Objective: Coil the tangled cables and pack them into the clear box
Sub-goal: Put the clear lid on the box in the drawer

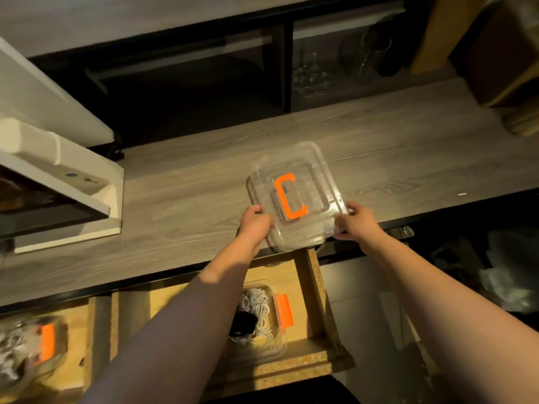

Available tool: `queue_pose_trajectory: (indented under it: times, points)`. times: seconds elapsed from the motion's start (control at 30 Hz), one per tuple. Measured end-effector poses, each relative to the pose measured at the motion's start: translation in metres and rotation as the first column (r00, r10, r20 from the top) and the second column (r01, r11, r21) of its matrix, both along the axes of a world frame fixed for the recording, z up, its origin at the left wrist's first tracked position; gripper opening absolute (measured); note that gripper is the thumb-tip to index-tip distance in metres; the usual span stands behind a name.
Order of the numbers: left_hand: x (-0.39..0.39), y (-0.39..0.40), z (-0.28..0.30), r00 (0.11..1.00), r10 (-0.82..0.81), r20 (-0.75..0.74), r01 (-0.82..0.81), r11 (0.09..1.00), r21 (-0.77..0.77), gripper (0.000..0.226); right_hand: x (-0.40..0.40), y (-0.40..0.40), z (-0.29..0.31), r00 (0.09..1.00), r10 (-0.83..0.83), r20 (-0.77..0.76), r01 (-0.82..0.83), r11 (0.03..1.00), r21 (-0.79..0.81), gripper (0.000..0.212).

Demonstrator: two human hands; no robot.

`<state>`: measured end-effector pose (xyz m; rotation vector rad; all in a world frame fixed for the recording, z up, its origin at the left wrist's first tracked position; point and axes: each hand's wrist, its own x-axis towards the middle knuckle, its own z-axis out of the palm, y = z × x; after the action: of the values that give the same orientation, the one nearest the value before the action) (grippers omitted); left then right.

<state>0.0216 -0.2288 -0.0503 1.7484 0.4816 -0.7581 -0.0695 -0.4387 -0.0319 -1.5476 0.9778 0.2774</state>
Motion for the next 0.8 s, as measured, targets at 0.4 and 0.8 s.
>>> queue_pose_trajectory:
  times: [0.4, 0.8]
  points:
    - [-0.04, 0.168, 0.041, 0.981, -0.152, 0.123, 0.148, 0.988, 0.039, 0.028, -0.004, 0.052, 0.025, 0.726, 0.687, 0.002, -0.662, 0.7, -0.269, 0.037]
    - [-0.169, 0.263, 0.003, 0.979, 0.196, -0.057, -0.195, 0.98, 0.034, 0.024, -0.105, 0.167, -0.035, 0.892, 0.452, -0.003, -0.45, 0.889, -0.081, 0.019]
